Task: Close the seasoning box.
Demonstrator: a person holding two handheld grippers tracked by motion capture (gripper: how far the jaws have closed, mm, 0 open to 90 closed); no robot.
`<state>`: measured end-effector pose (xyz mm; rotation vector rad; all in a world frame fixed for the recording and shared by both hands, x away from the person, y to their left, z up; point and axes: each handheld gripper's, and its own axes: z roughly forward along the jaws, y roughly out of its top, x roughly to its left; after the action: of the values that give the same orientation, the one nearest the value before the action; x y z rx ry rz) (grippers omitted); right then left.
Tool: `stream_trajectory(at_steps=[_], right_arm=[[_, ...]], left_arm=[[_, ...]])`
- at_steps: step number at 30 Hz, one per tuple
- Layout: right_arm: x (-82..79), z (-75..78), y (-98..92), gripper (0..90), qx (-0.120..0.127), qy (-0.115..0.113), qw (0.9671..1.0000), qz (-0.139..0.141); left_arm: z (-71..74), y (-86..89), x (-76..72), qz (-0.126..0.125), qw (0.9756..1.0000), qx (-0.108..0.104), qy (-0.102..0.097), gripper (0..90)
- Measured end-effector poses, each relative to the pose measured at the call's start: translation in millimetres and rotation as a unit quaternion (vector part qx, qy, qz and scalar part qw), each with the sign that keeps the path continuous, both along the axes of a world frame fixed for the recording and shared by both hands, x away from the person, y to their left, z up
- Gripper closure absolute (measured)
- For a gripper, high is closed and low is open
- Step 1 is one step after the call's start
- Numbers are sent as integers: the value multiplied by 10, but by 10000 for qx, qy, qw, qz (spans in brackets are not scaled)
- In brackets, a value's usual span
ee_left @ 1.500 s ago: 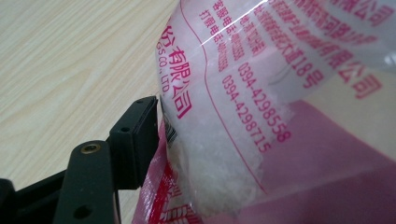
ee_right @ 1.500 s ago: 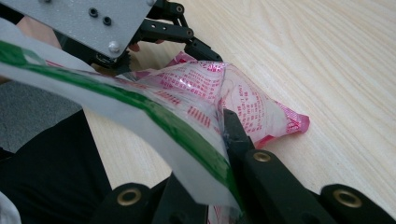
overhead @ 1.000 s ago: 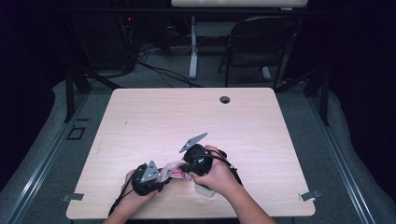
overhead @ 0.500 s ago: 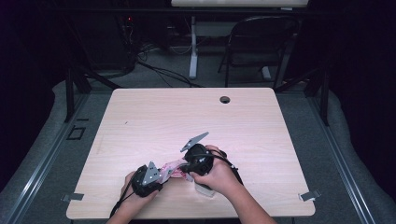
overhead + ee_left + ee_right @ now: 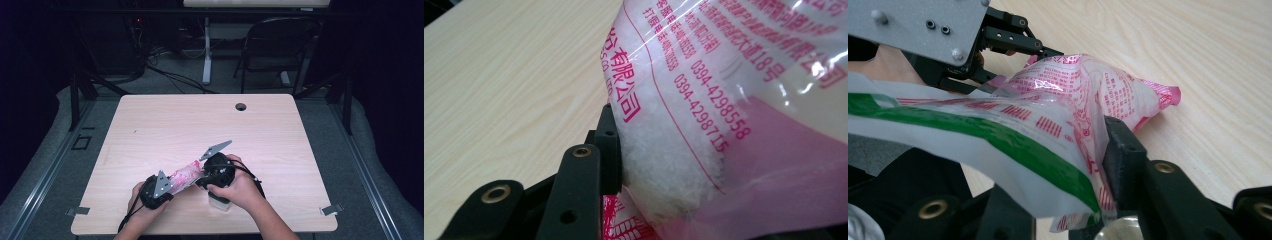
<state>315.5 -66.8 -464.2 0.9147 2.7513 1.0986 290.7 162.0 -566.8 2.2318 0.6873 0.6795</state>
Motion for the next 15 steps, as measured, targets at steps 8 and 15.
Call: stream_trajectory(at_steps=[8, 15], right_arm=[[-33, 74, -143, 626, 73, -167, 9997, -138], [-80, 122, -275, 627, 244, -305, 9989, -256]], left_arm=[[168, -40, 7, 194, 9986, 269, -406, 661], [245, -117, 5, 260, 9961, 528, -657, 661]])
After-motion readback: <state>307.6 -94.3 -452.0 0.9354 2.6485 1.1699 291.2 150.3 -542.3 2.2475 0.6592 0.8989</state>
